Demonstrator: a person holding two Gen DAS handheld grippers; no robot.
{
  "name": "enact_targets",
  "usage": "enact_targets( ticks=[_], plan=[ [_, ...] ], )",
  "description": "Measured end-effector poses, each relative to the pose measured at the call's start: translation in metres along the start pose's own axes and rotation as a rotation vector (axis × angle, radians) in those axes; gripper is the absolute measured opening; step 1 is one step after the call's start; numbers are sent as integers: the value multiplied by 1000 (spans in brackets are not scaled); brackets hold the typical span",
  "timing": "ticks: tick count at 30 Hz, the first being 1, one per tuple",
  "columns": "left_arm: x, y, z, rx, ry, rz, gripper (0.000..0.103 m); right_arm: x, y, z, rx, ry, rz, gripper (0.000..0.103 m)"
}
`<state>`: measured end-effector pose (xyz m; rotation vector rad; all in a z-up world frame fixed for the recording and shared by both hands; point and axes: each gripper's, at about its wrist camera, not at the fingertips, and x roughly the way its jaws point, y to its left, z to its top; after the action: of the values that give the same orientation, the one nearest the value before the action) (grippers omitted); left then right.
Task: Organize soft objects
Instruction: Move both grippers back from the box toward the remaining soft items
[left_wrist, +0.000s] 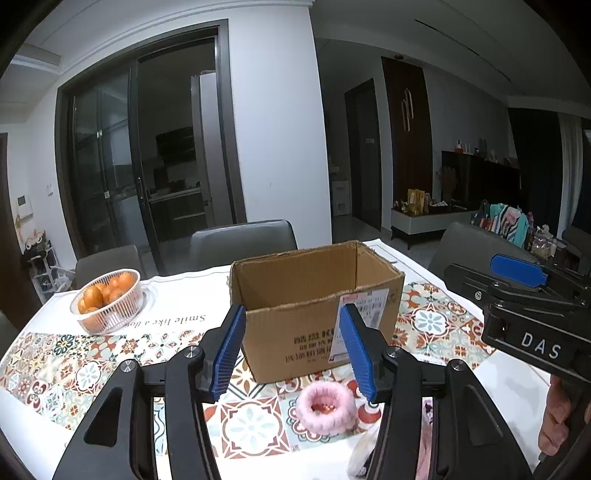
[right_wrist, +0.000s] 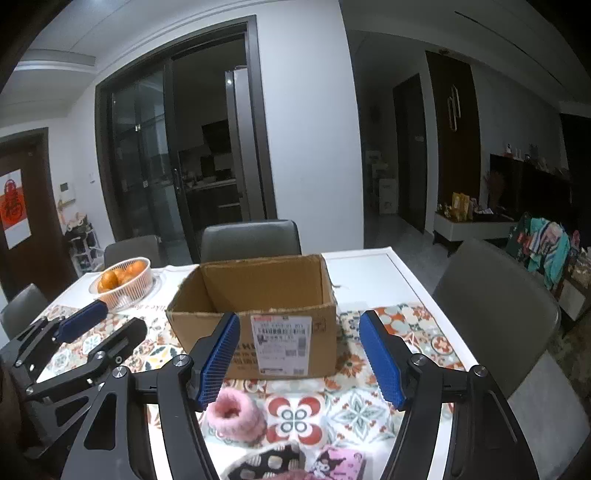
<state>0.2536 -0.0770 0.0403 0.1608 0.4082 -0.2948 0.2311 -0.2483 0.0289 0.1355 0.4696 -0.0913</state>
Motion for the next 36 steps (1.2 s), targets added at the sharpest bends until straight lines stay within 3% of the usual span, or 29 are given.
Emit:
enact_targets(
  ticks=[8, 20, 36],
  plan=[
    [-8, -2, -24, 12, 15, 26, 58, -1, -6, -21, 34, 45, -44, 68],
    [1, 2, -58, -10, 103, -21, 60, 1, -10, -52, 96, 114, -95, 68],
    [24, -4, -86, 22, 148, -65, 70, 15, -24, -100, 214, 241, -168, 68]
  ],
)
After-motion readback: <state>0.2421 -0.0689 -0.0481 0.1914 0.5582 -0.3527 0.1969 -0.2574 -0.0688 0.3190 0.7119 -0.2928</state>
